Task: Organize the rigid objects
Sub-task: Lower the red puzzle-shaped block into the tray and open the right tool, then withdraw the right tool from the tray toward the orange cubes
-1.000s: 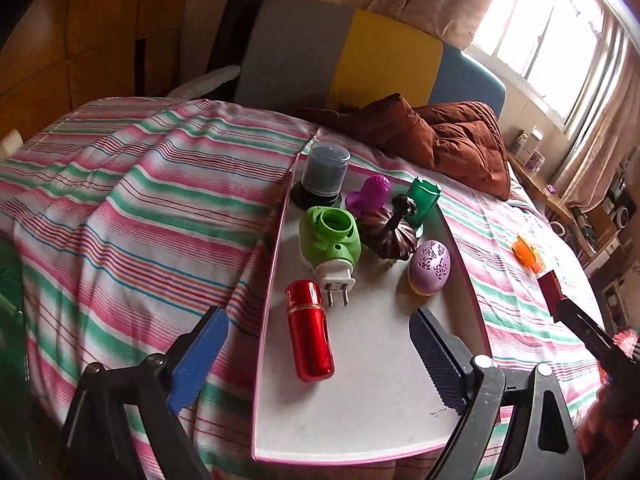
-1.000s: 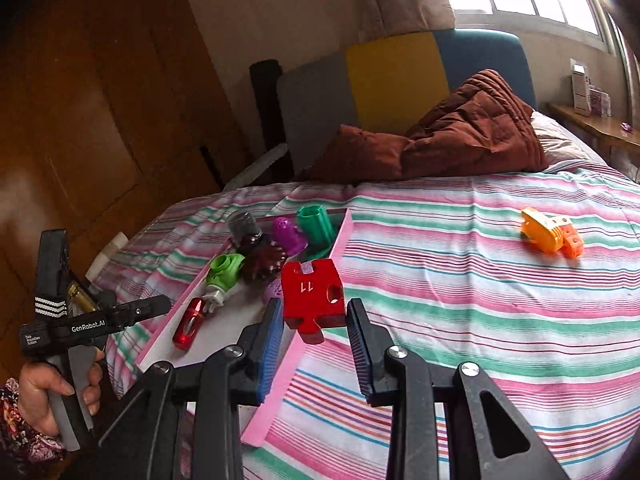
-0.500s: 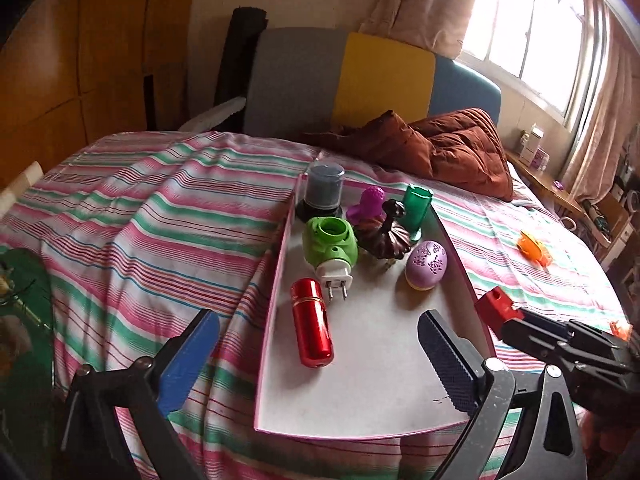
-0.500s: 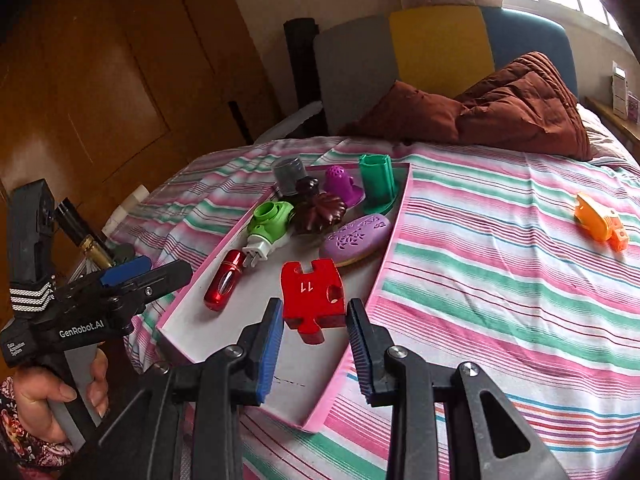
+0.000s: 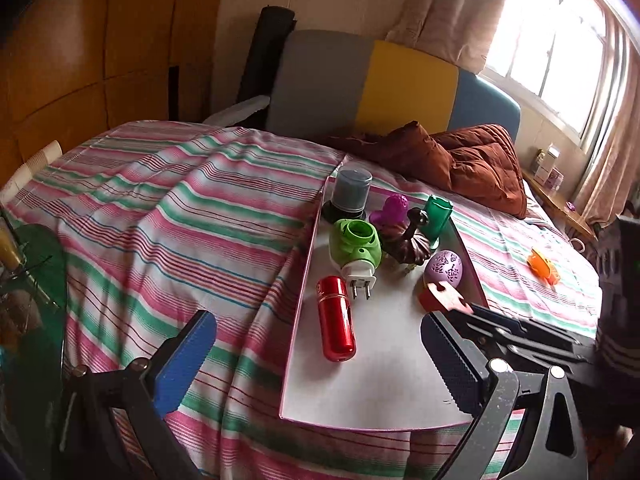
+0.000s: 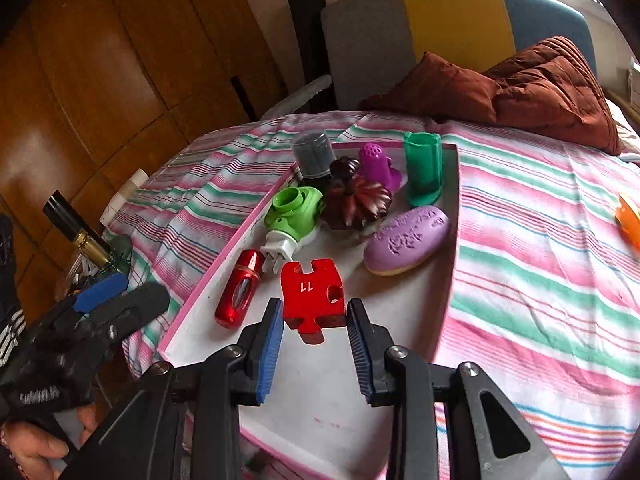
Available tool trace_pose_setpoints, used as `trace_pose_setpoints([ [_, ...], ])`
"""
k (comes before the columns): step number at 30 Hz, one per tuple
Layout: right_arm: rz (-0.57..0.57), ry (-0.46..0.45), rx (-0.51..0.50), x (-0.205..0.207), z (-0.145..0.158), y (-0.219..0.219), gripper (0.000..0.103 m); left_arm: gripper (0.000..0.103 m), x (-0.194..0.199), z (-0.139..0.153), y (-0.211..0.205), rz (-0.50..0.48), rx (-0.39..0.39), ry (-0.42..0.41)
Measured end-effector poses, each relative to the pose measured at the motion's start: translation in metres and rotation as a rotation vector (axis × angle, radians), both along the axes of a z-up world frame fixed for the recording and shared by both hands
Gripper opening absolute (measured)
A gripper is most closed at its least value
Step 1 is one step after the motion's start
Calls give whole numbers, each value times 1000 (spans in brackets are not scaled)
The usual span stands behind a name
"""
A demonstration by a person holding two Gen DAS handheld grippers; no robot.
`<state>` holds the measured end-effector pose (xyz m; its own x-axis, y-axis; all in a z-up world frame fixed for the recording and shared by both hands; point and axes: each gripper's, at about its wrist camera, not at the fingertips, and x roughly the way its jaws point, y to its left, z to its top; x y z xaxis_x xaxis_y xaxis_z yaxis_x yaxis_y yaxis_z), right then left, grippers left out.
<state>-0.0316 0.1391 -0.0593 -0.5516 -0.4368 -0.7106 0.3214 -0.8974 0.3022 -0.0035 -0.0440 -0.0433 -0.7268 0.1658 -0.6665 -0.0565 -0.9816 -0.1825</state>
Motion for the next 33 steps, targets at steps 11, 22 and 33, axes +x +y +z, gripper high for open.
trace_pose_setpoints([
  [11, 8, -18, 96, -42, -12, -26, 32, 103, 4, -2, -3, 16, 4, -3],
  [22, -15, -17, 59, -29, -8, -11, 35, 103, 1, -6, -4, 16, 12, -21],
  [33, -35, -11, 79, -12, 3, 2, 35, 103, 3, -10, 6, -54, 49, -32],
])
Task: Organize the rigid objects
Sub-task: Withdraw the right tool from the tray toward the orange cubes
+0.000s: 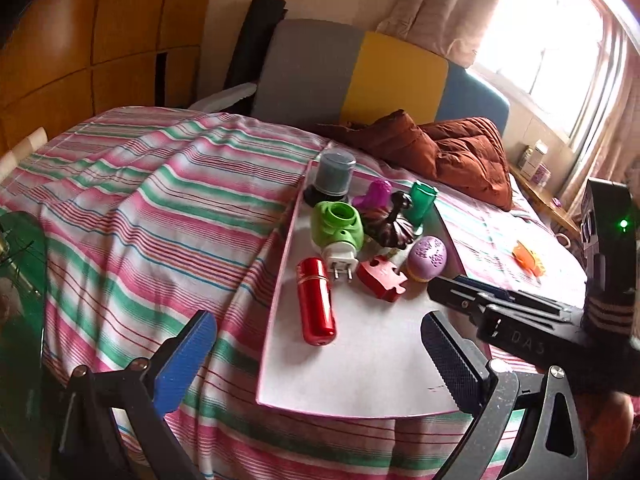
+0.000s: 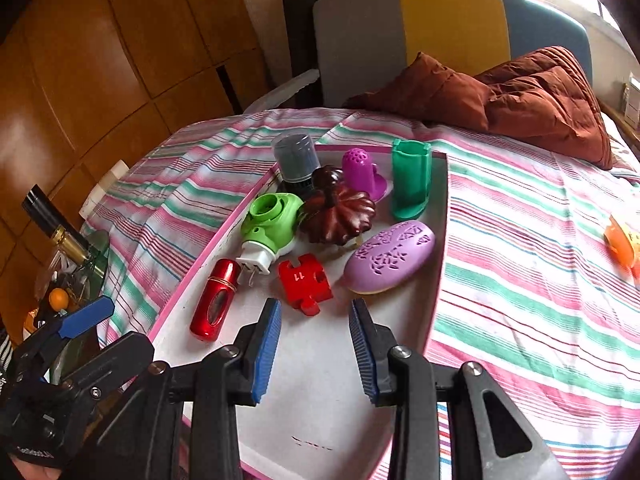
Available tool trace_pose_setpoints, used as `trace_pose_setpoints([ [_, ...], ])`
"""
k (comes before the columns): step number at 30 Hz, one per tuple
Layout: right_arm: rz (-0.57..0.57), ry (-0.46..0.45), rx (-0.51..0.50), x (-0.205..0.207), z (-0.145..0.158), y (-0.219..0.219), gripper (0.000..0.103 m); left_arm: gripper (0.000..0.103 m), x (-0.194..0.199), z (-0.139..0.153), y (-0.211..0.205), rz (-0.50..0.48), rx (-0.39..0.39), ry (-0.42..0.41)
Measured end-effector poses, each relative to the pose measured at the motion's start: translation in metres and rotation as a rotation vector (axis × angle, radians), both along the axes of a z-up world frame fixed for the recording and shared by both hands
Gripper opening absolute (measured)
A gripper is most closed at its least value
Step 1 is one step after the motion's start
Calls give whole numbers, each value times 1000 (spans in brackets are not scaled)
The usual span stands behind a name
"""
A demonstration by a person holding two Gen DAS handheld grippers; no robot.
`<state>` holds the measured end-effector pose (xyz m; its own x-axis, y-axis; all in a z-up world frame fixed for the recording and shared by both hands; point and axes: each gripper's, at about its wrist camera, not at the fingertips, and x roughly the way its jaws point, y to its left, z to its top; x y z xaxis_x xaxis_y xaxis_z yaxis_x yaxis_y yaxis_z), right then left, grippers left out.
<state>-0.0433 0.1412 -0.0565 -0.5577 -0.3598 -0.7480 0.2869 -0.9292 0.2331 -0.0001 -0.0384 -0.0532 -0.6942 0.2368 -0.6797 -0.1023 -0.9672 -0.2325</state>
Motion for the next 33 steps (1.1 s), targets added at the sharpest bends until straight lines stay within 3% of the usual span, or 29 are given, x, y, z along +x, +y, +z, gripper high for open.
trace_pose_setpoints([
  [20, -223, -12, 30, 7, 4, 95, 35, 103, 5, 6, 28, -89, -4, 5],
  [33, -312, -19, 40, 16, -7, 142, 35, 103, 10, 22, 85, -238, -22, 16],
])
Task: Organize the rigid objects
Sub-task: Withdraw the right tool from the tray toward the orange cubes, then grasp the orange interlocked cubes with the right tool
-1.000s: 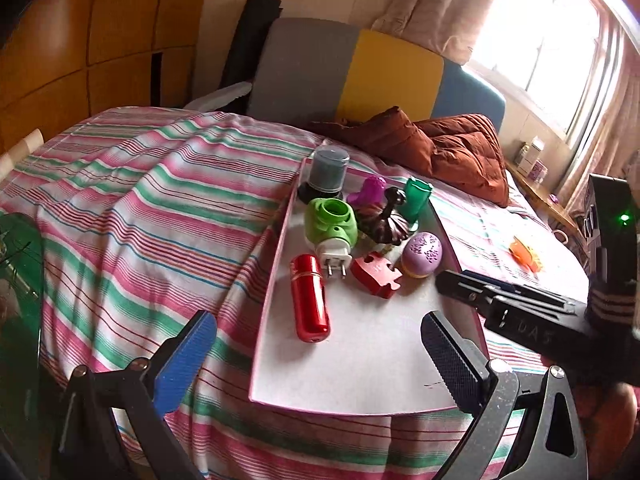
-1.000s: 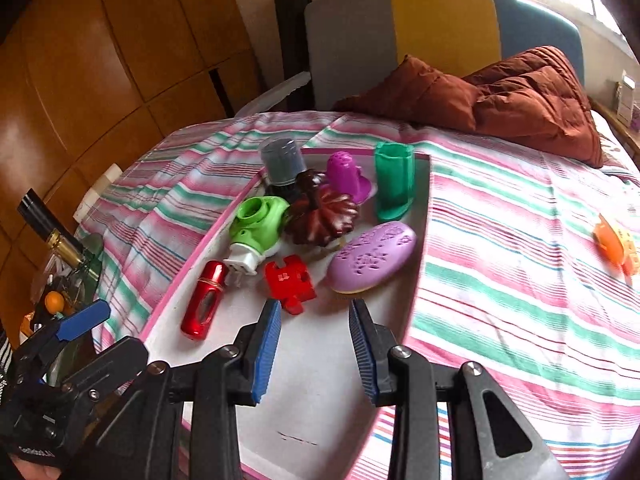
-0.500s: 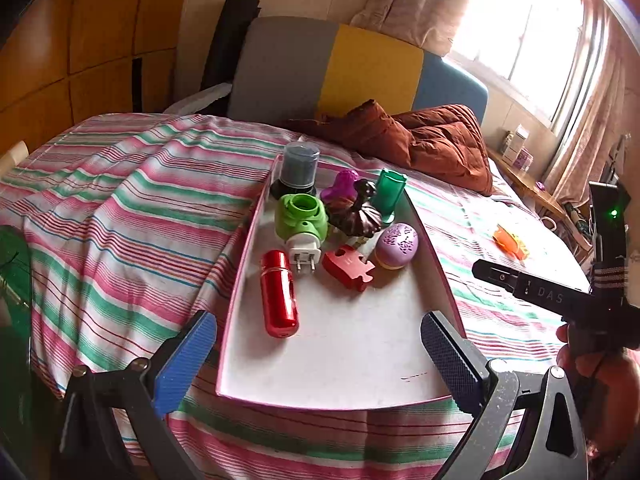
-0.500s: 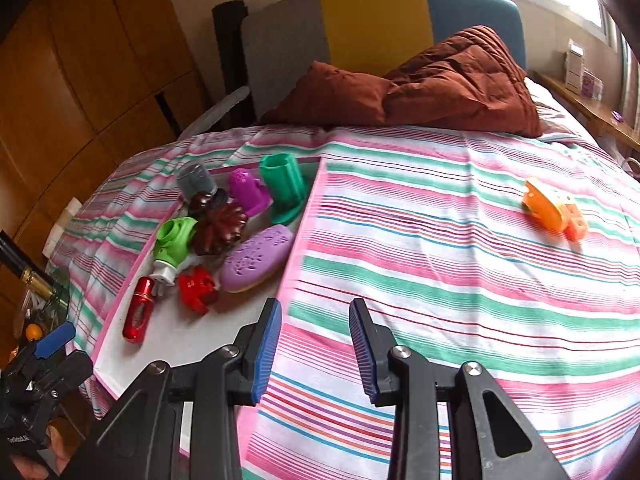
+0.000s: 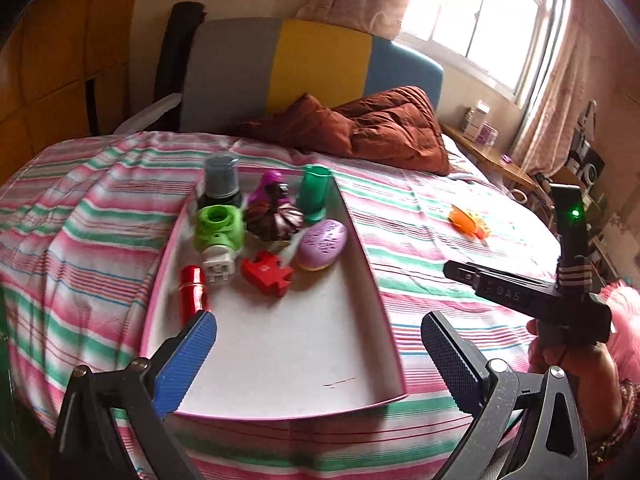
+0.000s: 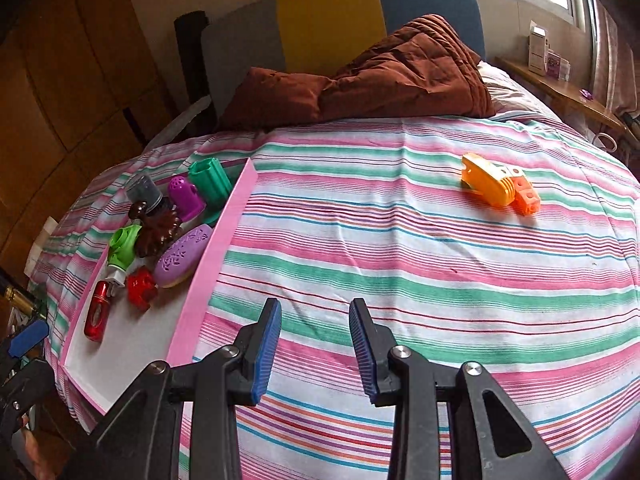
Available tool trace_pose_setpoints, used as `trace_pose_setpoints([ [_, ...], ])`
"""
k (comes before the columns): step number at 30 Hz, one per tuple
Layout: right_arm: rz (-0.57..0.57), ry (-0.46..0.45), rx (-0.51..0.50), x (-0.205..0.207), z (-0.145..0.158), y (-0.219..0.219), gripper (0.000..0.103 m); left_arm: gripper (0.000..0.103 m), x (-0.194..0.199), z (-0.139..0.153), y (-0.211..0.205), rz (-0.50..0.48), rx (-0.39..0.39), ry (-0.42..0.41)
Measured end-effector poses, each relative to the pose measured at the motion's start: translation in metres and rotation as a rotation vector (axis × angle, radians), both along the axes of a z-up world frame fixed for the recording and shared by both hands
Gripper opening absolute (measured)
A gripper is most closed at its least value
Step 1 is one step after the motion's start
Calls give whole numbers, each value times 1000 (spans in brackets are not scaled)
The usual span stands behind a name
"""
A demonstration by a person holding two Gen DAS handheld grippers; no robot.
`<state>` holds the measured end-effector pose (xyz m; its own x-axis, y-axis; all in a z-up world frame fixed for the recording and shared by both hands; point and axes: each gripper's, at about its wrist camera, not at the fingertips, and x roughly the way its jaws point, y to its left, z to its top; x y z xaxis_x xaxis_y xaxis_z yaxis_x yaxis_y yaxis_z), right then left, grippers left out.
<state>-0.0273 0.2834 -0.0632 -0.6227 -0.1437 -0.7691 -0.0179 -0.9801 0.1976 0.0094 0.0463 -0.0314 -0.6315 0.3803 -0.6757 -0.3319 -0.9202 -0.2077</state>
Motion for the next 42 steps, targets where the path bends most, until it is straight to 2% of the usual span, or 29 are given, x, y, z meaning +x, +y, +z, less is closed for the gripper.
trace_pose_setpoints([
  [9, -61, 10, 15, 8, -13, 41, 35, 103, 7, 6, 60, -133, -39, 3],
  [16, -191, -14, 1, 11, -33, 108, 35, 103, 11, 6, 99, -214, -64, -15],
  [22, -307, 32, -18, -20, -14, 172, 35, 103, 14, 4, 111, -218, -60, -29],
  [27, -295, 46, 27, -68, -2, 190, 35, 103, 15, 2, 116, -218, -87, -33],
  [31, -299, -7, 89, -100, -14, 197, 35, 103, 13, 0, 115, -206, -106, -39],
  [35, -270, -50, 22, -115, -30, 202, 35, 103, 7, -1, 114, -191, -111, -47],
  [38, -262, -76, 17, -120, -42, 200, 35, 103, 4, -3, 118, -191, -109, -63],
  [39, -263, -66, 15, -119, -44, 201, 34, 103, 3, -3, 120, -196, -109, -67],
  [41, -253, -35, 1, -115, -44, 203, 26, 103, 3, -3, 126, -209, -114, -62],
  [42, -243, -32, -5, -114, -44, 204, 26, 103, 3, -2, 129, -217, -117, -56],
])
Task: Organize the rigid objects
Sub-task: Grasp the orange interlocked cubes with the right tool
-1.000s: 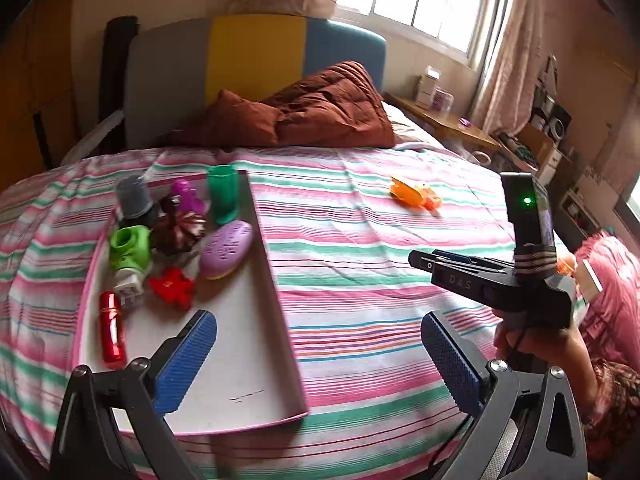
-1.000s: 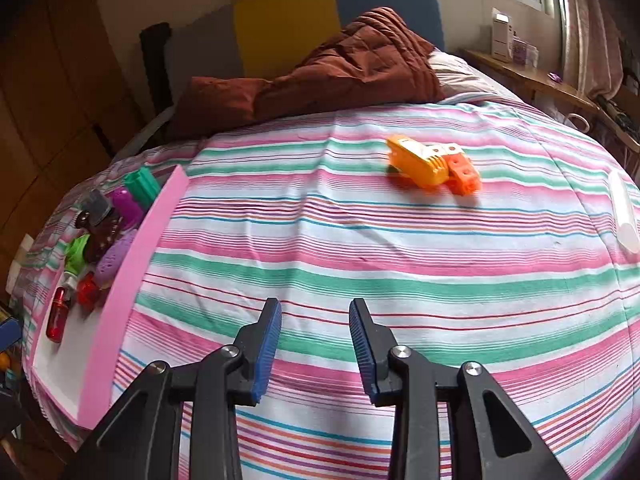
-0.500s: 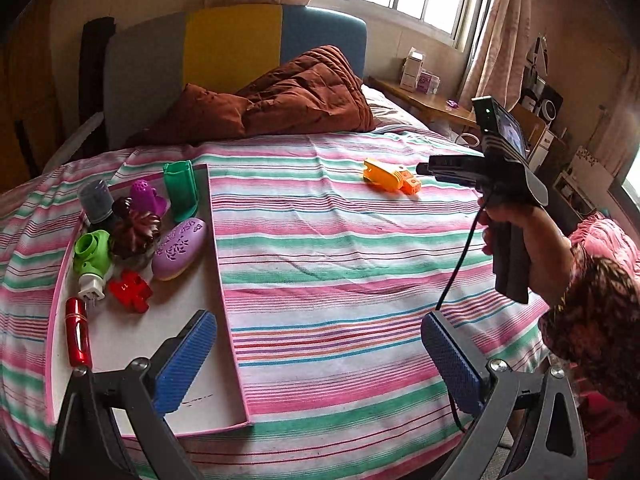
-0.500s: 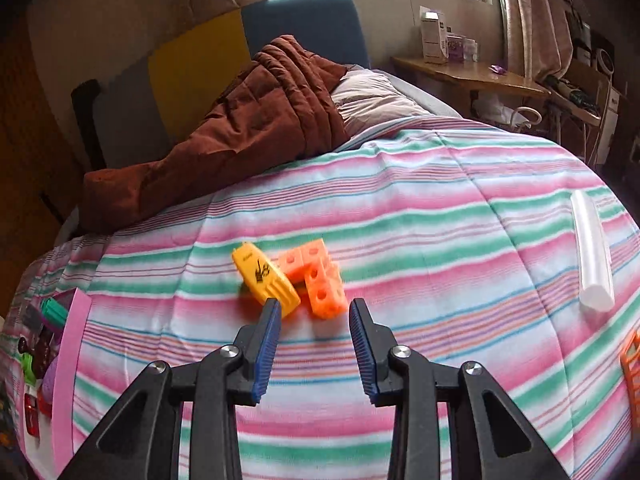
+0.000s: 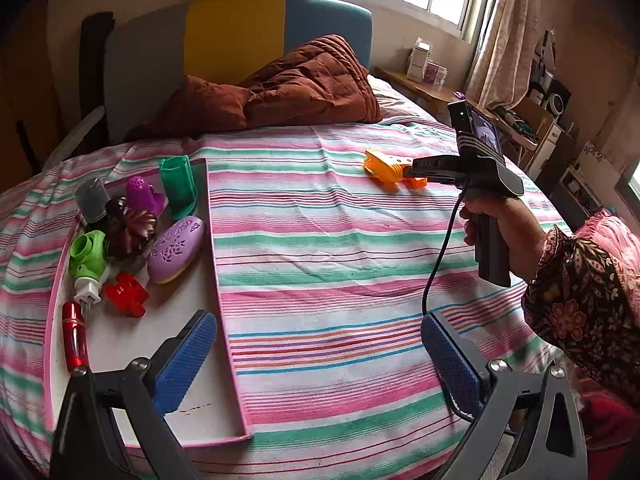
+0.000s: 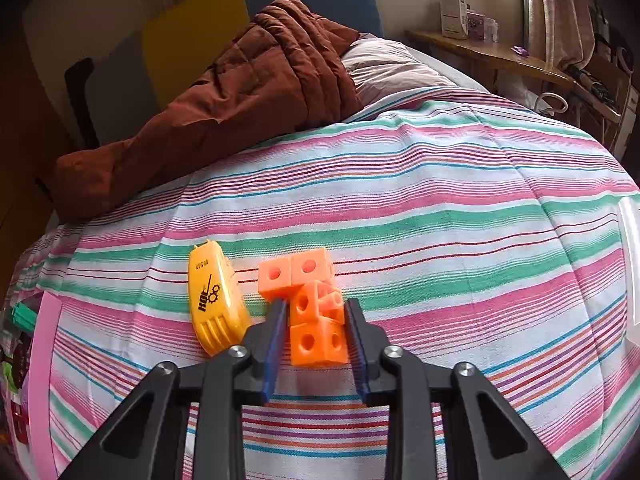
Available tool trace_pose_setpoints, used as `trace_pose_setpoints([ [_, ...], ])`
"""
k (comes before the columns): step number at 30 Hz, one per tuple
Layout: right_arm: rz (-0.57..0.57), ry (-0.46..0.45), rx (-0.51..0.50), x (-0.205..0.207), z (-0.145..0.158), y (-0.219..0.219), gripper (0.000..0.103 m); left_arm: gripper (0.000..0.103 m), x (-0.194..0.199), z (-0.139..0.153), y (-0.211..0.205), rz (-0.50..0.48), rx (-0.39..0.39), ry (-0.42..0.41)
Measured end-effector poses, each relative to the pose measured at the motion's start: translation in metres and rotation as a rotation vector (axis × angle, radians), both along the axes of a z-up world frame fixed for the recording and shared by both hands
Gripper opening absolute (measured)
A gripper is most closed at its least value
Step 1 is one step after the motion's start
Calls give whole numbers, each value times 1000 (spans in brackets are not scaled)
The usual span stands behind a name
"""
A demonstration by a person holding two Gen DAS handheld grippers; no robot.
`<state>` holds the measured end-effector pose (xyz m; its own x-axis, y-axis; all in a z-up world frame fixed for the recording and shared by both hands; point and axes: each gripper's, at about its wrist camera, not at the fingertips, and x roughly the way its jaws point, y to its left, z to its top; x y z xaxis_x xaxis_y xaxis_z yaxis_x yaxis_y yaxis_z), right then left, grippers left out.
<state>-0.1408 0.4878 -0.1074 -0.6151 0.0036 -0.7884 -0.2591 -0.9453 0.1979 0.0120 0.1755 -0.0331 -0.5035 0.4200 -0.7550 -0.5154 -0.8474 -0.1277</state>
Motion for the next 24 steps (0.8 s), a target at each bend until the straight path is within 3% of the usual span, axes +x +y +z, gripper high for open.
trace_pose_setpoints([
  [9, -70, 44, 10, 53, -3, 12, 26, 103, -23, 11, 51, -52, 15, 3],
  [16, -99, 71, 48, 61, -4, 10, 26, 103, -72, 16, 117, -29, 5, 15],
  [24, -132, 79, 68, 64, -5, 12, 26, 103, -148, -15, 191, 51, -82, -40],
])
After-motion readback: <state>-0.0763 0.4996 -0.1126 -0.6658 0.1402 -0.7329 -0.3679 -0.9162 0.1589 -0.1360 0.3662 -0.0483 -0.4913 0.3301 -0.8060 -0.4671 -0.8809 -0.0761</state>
